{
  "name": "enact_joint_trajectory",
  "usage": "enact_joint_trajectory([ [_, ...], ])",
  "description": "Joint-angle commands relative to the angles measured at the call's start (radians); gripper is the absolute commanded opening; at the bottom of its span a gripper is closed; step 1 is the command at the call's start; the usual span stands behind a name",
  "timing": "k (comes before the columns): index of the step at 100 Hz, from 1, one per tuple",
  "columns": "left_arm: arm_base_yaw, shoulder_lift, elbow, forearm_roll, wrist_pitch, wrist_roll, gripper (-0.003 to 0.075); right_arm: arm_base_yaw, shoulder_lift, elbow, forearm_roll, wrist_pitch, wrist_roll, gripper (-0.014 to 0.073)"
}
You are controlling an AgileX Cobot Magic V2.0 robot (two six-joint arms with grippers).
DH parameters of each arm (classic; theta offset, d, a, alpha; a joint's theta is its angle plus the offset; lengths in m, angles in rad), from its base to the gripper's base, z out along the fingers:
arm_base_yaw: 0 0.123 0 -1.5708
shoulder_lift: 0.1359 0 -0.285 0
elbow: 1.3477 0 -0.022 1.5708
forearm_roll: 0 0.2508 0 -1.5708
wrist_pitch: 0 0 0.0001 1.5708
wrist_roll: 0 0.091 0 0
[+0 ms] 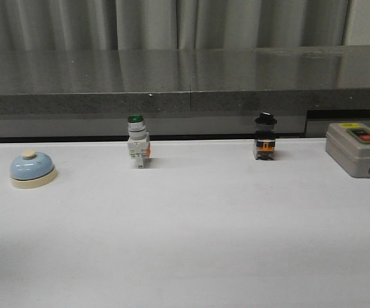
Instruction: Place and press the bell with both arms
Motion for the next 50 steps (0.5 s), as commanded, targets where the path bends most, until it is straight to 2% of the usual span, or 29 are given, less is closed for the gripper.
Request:
enact_joint_trajectory([
  [1,0.001,0.044,-0.082,-0.024,-0.053,-0.001,0.0642,0.004,-0.018,-0.013,-0.014,-0.082,-0.005,-0.0060],
  [16,-0.003,0.184,-0.183,-0.029,-0.033,-0.001,0.0642,0.004,-0.018,-0.013,-0.014,-0.082,-0.005,-0.0060],
  [39,-0.089,0.407,-0.346,-0.007,-0.031,0.025,0.0642,0.004,-0.018,-0.013,-0.014,-0.082,-0.005,-0.0060],
  [50,-0.097,0.500,-0.413,-0.007,-0.024,0.025,0.0642,0.004,-0.018,-0.013,-0.014,-0.082,-0.005,-0.0060],
])
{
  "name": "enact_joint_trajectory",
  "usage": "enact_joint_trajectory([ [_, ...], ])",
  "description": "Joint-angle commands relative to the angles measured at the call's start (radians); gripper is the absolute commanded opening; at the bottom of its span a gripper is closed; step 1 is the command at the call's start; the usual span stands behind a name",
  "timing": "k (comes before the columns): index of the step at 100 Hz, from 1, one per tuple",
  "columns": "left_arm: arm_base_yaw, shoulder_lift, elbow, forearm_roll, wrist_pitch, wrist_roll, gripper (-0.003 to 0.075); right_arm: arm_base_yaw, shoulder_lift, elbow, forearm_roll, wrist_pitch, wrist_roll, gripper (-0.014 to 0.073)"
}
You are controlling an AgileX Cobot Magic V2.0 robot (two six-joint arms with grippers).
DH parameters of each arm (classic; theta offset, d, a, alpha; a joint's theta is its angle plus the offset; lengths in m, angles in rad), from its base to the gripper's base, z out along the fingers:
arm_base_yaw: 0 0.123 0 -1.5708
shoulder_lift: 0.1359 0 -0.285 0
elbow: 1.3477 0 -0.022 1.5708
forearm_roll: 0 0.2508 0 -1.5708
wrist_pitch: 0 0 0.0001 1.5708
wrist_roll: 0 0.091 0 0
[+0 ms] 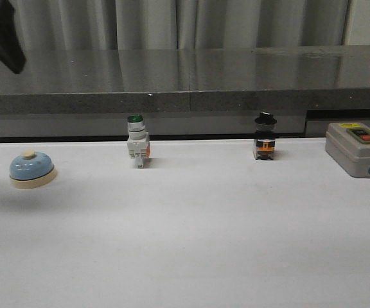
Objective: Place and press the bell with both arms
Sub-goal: 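Lower the left gripper over the blue bell and close on it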
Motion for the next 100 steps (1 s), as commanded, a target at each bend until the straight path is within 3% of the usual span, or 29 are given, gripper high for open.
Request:
enact_joint_trajectory([
  [1,-0.012,0.042,-0.080,0.001,-0.040,0.002,0.0642,0.004,-0.018,-0.013,-0.009,-0.082,-0.005,-0.0060],
  [45,-0.013,0.271,-0.147,-0.006,-0.017,0.002,0.0642,0.004,-0.018,-0.013,-0.009,-0.082,-0.005,-0.0060],
  [100,-0.049,0.358,-0.147,-0.005,-0.009,0.002,0.0642,0.004,-0.018,-0.013,-0.009,-0.082,-0.005,-0.0060],
])
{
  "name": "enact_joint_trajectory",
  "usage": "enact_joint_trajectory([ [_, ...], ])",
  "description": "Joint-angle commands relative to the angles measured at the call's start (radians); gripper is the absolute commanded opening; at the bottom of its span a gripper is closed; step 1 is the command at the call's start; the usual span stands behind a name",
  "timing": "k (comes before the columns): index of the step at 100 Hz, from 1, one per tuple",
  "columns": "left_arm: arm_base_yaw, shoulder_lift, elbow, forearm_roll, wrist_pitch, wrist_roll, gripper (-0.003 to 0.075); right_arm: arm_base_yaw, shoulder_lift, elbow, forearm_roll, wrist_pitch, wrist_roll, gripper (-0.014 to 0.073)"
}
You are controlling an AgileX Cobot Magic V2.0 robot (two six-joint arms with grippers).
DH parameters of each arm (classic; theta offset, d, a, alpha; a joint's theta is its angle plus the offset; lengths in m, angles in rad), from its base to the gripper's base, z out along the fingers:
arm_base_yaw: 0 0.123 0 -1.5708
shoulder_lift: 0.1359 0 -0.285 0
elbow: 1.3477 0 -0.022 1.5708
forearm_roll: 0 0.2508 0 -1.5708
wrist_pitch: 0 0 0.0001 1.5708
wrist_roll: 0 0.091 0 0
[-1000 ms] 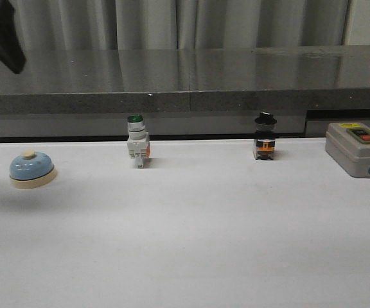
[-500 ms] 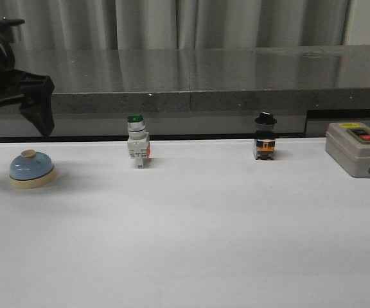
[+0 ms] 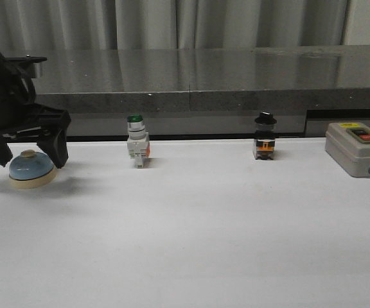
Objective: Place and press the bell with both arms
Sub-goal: 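Lower the left gripper over the blue bell and close on it, then lift the blue bell with the left gripper and carry it toward table center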
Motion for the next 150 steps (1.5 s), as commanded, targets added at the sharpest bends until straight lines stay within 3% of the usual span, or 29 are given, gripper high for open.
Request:
enact_joint_trajectory([
  [1,-0.003,-0.040,-0.030,-0.004,-0.032,-0.001,0.0642,0.004,-0.018,-0.013,-0.009,-0.082,-0.005,-0.0060],
  [27,-0.001,-0.019,-0.030,0.003,-0.039,-0.001,0.0635,0.004,-0.018,-0.013,-0.009,-0.082,-0.005,-0.0060],
  [41,-0.001,0.003,-0.030,0.004,-0.039,-0.001,0.0578,0.004,-0.018,-0.013,-0.009,-0.082,-0.005,-0.0060],
  [55,-0.001,0.010,-0.030,0.004,-0.040,-0.001,0.0471,0.004,-0.018,-0.013,-0.009,-0.082,-0.005,-0.0060],
  [74,-0.001,0.008,-0.035,0.016,-0.048,-0.001,0.0236,0.004,-0.018,-0.013,-0.009,-0.082,-0.005,-0.0060],
  [84,-0.001,0.002,-0.035,0.021,-0.045,-0.001,0.0173,0.004,-0.018,-0.013,-0.009,-0.082,-0.005,-0.0060],
  [117,-0.046,-0.141,-0.045,0.021,0.005,-0.001,0.0167,0.004,-0.018,-0.013,-0.009,-0.082,-0.005,-0.0060],
  [150,-0.276,-0.232,-0.045,0.021,0.030,-0.001,0.0167,0.004,-0.018,-0.013,-0.009,-0.082,-0.005,-0.0060],
])
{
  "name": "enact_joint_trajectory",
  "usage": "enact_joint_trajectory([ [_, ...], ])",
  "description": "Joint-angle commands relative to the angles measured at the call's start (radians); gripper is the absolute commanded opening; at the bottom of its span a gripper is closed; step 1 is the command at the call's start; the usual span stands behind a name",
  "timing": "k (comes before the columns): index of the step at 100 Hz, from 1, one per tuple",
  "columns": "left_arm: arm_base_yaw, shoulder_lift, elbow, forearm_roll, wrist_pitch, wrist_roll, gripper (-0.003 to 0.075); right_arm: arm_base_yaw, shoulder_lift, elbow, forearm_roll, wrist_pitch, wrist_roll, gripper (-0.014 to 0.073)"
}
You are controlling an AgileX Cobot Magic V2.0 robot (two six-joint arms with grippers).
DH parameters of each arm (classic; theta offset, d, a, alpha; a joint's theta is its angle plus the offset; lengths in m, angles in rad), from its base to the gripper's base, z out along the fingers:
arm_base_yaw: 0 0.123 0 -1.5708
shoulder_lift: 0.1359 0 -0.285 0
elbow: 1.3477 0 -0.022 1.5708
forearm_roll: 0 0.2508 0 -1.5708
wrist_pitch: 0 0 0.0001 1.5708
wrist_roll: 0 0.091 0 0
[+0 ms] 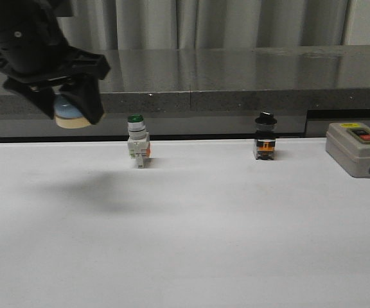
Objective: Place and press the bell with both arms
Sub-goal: 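Lift the blue bell with the left gripper and carry it toward table center, then set the bell down and open the left gripper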
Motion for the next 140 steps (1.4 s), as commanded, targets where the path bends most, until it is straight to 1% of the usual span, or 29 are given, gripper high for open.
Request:
enact_joint_trajectory([
  [1,-0.078,-0.048,-0.033,-0.007,-0.035,-0.001,0.0167,0.004,-0.018,-0.013,-0.014,-0.082,-0.005,-0.0060],
  [19,-0.224,-0.012,-0.035,-0.007,-0.094,-0.001,0.0167,0.004,-0.018,-0.013,-0.014,-0.082,-0.005,-0.0060],
  [31,-0.288,0.050,-0.060,-0.007,-0.114,-0.001,0.0167,0.004,-0.018,-0.013,-0.014,-0.082,-0.005,-0.0060],
  [40,-0.318,0.111,-0.099,-0.007,-0.114,-0.001,0.0167,0.004,-0.018,-0.013,-0.014,-0.082,-0.005,-0.0060],
  [54,-0.344,0.197,-0.165,-0.008,-0.110,-0.001,0.0167,0.004,-0.018,-0.013,-0.014,-0.082,-0.005,-0.0060],
  [68,-0.348,0.254,-0.213,-0.013,-0.084,-0.001,0.0167,0.004,-0.018,-0.013,-0.014,-0.082,-0.005,-0.0060],
  [101,-0.348,0.299,-0.222,-0.023,-0.057,-0.001,0.0176,0.004,-0.018,-0.013,-0.014,-0.082,-0.005,-0.0060],
  [106,-0.348,0.299,-0.222,-0.023,-0.056,-0.001,0.0205,0.004,-0.018,-0.013,-0.014,-0.082,-0.005,-0.0060],
  [113,-0.348,0.299,-0.222,-0.023,-0.056,-0.001,0.0296,0.004,-0.018,-0.013,-0.014,-0.082,-0.005,-0.0060],
  [117,-0.348,0.299,-0.222,-0.023,-0.056,-0.001,0.0380,0.004,-0.018,-0.013,-0.014,-0.082,-0.005,-0.0060],
  [118,-0.348,0.299,-0.222,-0.023,-0.056,-0.001,0.0412,0.004,-0.018,-0.013,-0.014,-0.082,-0.005,-0.0060],
  [120,-0.348,0.299,-0.222,-0.023,-0.056,-0.001,0.0443,0.004,-0.018,-0.013,-0.014,-0.082,-0.005,-0.0060],
  [125,-0.348,0.299,-0.222,-0.023,-0.056,-0.001,0.0564,0.004,-0.018,-0.013,-0.014,-0.082,-0.005,-0.0060],
  [130,-0.348,0.299,-0.222,-0.023,-0.053,-0.001,0.0646,0.004,-0.018,-0.013,-0.014,-0.082,-0.005,-0.0060],
  [135,-0.348,0.299,-0.222,-0.023,-0.049,-0.001,0.0694,0.004,-0.018,-0.013,-0.014,-0.082,-0.005,-0.0060],
  [140,-0.348,0.299,-0.222,-0.023,-0.044,-0.001,0.0694,0.004,-0.018,-0.013,-0.014,-0.082,-0.005,-0.0060],
])
